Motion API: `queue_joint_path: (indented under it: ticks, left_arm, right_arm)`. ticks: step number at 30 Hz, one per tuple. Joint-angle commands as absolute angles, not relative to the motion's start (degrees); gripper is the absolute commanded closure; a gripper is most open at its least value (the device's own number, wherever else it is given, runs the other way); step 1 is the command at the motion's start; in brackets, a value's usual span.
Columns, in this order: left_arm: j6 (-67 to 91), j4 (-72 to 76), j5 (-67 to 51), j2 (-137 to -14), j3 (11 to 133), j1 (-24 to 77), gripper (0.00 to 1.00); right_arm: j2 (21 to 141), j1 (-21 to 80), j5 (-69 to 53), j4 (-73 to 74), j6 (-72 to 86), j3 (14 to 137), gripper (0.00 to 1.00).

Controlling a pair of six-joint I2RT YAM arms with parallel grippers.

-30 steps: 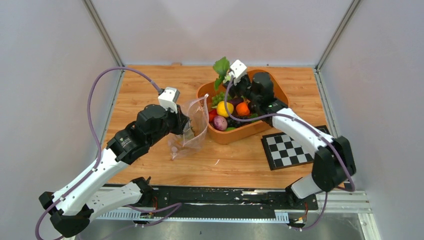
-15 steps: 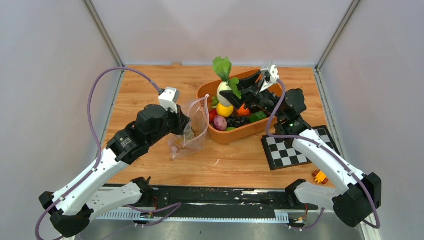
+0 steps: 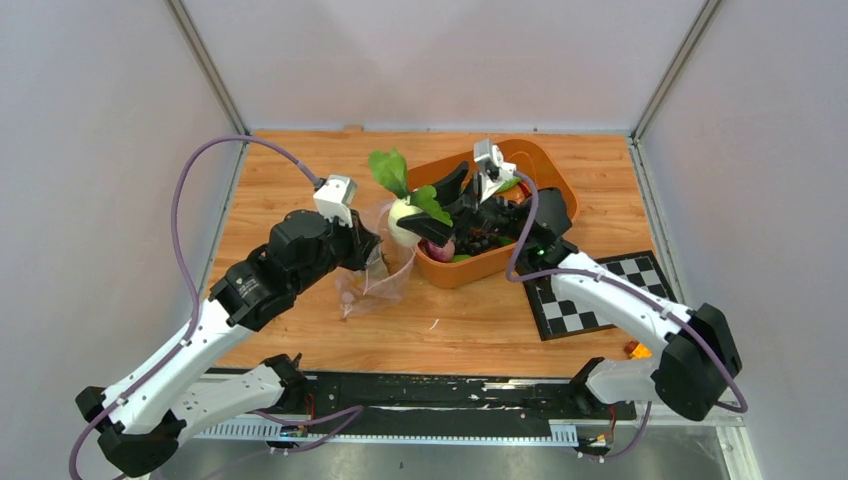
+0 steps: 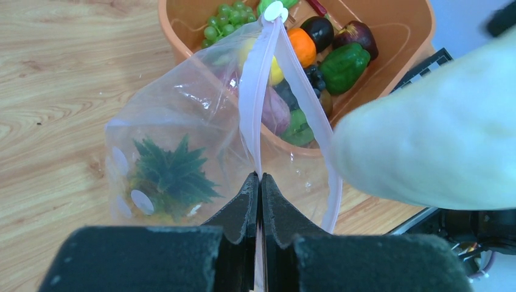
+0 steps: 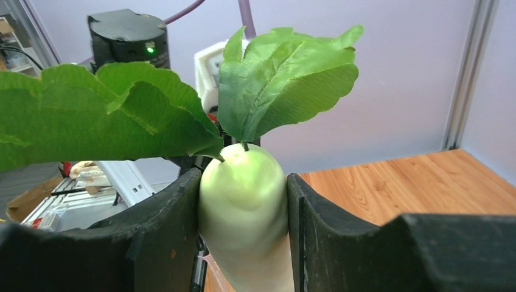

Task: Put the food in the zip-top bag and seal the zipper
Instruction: Place the fake vegetable in the zipper food storage bag.

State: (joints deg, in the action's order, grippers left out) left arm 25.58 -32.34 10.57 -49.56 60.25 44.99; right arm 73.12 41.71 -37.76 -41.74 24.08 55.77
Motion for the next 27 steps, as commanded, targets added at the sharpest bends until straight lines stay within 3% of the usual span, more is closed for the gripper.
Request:
queue_joint_path:
  ticks: [1, 6, 12, 16, 22, 27]
  left_arm:
    - [26.67, -30.06, 10.46, -47.84, 60.56, 44.87, 0.92]
    - [26.86, -30.20, 10.84, -47.33, 60.27, 44.92, 0.92]
    - [27.07, -30.33, 11.88, -46.44, 59.86, 44.91, 0.92]
    - [27.05, -30.47, 12.69, -46.09, 59.92, 44.91, 0.92]
    - [27.06, -30.45, 12.87, -46.10, 59.94, 44.91, 0.92]
    - [27.29, -30.42, 13.01, -46.21, 59.80, 44.91, 0.92]
  right_arm:
    - [78.29, 42.33, -38.59, -55.95, 30.01, 54.03, 0.88]
    - [83.63, 42.36, -37.92, -65.48, 30.14, 51.34, 0.85]
    - [84.72, 42.37, -37.70, -61.67, 24.76, 49.87, 0.78]
    - [82.79, 42.37, -39.10, -53.49, 18.68, 50.20, 0.67]
    - [80.26, 42.37, -42.54, -27.89, 8.16, 56.91, 0.47]
    - [77.47, 42.38, -43.04, -22.73, 4.99, 57.33, 0.34]
